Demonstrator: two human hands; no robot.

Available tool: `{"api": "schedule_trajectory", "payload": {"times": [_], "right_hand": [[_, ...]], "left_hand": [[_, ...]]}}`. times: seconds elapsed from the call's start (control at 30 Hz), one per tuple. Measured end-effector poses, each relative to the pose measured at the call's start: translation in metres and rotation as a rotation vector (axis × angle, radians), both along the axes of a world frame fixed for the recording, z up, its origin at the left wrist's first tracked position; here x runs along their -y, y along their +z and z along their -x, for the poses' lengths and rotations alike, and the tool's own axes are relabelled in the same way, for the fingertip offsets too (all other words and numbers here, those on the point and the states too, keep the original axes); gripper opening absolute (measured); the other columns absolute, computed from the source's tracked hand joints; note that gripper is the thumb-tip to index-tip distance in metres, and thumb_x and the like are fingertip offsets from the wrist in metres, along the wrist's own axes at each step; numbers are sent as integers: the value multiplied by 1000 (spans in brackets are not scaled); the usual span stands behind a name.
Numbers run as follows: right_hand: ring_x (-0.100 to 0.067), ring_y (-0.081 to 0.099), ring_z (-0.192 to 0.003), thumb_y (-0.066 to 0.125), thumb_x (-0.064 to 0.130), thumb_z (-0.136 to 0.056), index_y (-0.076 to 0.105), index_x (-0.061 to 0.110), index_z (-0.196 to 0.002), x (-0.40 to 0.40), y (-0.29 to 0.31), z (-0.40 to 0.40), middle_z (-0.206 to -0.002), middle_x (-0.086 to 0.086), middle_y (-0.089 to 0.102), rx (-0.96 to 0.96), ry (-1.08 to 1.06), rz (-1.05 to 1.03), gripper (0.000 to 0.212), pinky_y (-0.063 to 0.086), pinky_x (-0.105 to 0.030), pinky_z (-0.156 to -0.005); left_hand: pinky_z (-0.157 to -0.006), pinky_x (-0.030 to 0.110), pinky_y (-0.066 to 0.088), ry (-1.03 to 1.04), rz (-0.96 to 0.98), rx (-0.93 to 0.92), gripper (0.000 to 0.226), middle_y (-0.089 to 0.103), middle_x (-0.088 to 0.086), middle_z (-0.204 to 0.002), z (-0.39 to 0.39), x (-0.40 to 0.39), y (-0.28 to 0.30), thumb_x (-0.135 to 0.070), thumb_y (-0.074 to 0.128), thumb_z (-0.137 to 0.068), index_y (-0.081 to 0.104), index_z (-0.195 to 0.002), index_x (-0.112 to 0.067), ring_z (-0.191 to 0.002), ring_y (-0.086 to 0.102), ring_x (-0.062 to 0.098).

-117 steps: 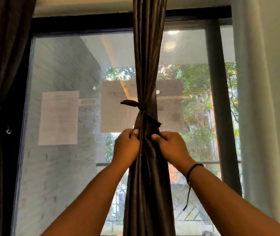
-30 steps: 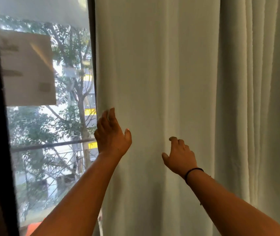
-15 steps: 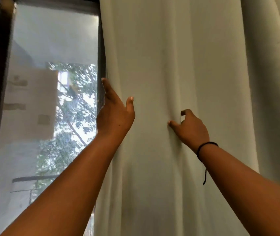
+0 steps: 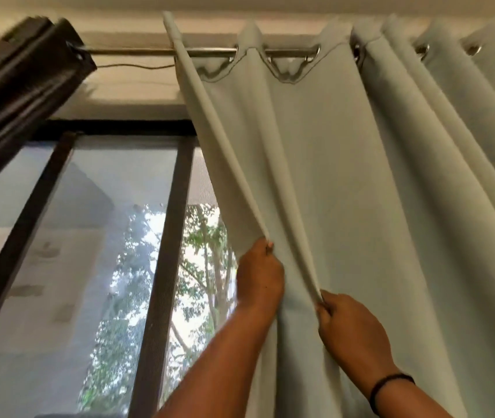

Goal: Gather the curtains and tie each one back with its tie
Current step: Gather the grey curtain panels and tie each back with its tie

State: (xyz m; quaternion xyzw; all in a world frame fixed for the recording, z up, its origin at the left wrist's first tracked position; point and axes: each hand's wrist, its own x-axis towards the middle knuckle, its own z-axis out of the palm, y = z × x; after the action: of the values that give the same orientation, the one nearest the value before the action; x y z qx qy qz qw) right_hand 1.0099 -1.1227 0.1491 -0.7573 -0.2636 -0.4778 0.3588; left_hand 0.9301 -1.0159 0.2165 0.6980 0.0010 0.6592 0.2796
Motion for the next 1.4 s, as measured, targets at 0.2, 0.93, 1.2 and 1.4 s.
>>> {"api": "schedule_trajectory", "payload": {"times": [0.2, 0.93, 1.2, 1.4], "right_hand": [[-18, 60, -88, 36, 44, -94, 61, 43, -95, 55, 7, 0, -96, 8, 64, -57, 35, -65, 26, 45, -29, -72], [-22, 62, -87, 43, 27, -91, 62, 18, -101, -77, -13, 123, -100, -1, 65, 145, 59, 238, 23, 30, -22, -57], [-16, 54, -99, 40, 59, -91, 66, 31, -103, -9, 15, 130, -106, 5, 60, 137, -131, 246, 40, 46, -32, -81], [-33, 46, -118, 55, 54, -83, 36, 19, -137, 74, 53, 81, -136, -12, 39, -161, -442, -43, 67, 46, -43, -93]], "left_hand": [[-66, 32, 44, -183, -154, -142, 31, 67, 16, -90, -32, 94, 16, -19, 36, -75, 61, -89, -8, -87, 61, 35], [-79, 32, 44, 44, -80, -314, 45, 61, 13, -117, 78, -46, -22, -48, 50, -92, 52, -115, -10, -98, 57, 29], [-73, 32, 36, 155, -177, -366, 29, 63, 17, -110, 90, -70, -30, -27, 32, -101, 56, -105, -12, -102, 58, 36], [-77, 35, 42, 187, -268, -223, 29, 65, 12, -96, 88, -38, -37, -27, 36, -101, 59, -93, -11, -96, 59, 35]]}}
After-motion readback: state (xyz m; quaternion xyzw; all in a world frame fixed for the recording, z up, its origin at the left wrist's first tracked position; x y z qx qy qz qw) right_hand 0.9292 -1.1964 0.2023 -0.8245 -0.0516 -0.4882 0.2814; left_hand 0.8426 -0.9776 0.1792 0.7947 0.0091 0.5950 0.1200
